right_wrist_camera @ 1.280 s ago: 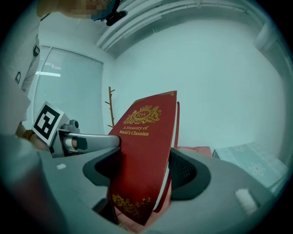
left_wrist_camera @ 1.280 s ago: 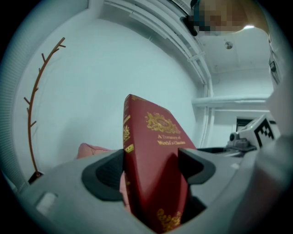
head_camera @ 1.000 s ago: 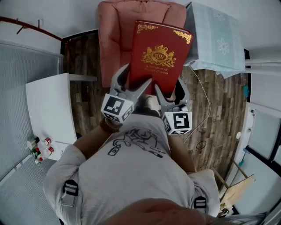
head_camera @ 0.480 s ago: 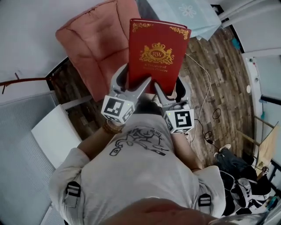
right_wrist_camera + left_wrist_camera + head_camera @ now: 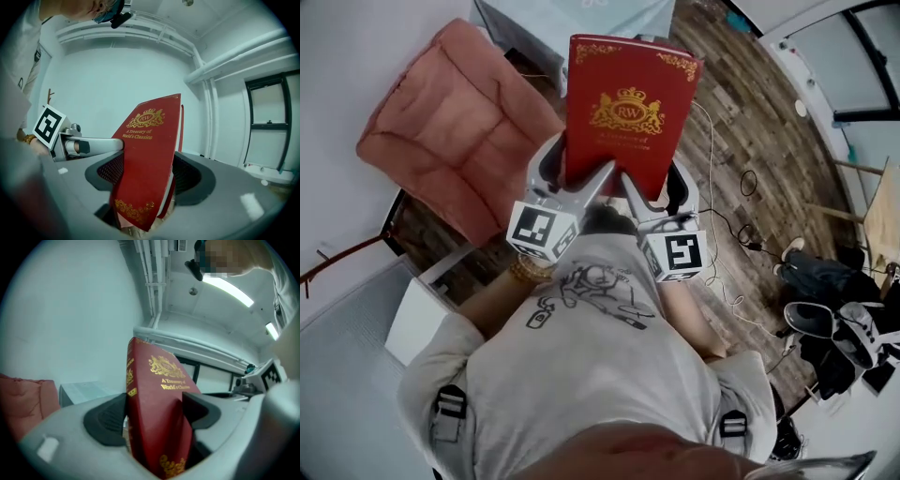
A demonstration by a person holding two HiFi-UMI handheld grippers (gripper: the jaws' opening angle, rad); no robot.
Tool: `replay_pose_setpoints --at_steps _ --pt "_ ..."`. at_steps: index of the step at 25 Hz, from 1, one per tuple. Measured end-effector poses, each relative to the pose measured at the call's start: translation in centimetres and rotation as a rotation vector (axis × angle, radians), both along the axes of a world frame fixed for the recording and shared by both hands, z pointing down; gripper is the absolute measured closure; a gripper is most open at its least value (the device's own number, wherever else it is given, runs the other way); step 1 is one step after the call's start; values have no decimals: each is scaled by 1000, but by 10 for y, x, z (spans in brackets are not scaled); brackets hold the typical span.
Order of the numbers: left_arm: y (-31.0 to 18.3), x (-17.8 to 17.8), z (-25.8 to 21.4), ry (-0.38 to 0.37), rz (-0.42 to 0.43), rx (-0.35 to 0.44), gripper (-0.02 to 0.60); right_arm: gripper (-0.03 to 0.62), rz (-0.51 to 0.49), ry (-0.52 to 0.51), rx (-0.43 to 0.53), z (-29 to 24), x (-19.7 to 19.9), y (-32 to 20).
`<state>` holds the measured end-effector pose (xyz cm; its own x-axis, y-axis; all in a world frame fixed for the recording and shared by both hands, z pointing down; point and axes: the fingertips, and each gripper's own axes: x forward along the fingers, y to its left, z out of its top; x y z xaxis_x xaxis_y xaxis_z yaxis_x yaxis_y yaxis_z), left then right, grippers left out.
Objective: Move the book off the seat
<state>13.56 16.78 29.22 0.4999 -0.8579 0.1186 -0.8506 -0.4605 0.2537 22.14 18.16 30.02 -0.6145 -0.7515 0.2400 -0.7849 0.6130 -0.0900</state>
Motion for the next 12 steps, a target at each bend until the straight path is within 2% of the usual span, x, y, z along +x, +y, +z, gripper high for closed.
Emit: replay_pose_setpoints --at_steps 2,6,12 --pt "-13 32 3 1 40 -4 218 269 42 0 -2 2 32 -9" --pt "-30 66 17 8 95 -7 218 269 114 -1 -17 17 66 -21" --pt "-68 167 3 4 137 -14 218 269 146 -6 -8 3 165 -54"
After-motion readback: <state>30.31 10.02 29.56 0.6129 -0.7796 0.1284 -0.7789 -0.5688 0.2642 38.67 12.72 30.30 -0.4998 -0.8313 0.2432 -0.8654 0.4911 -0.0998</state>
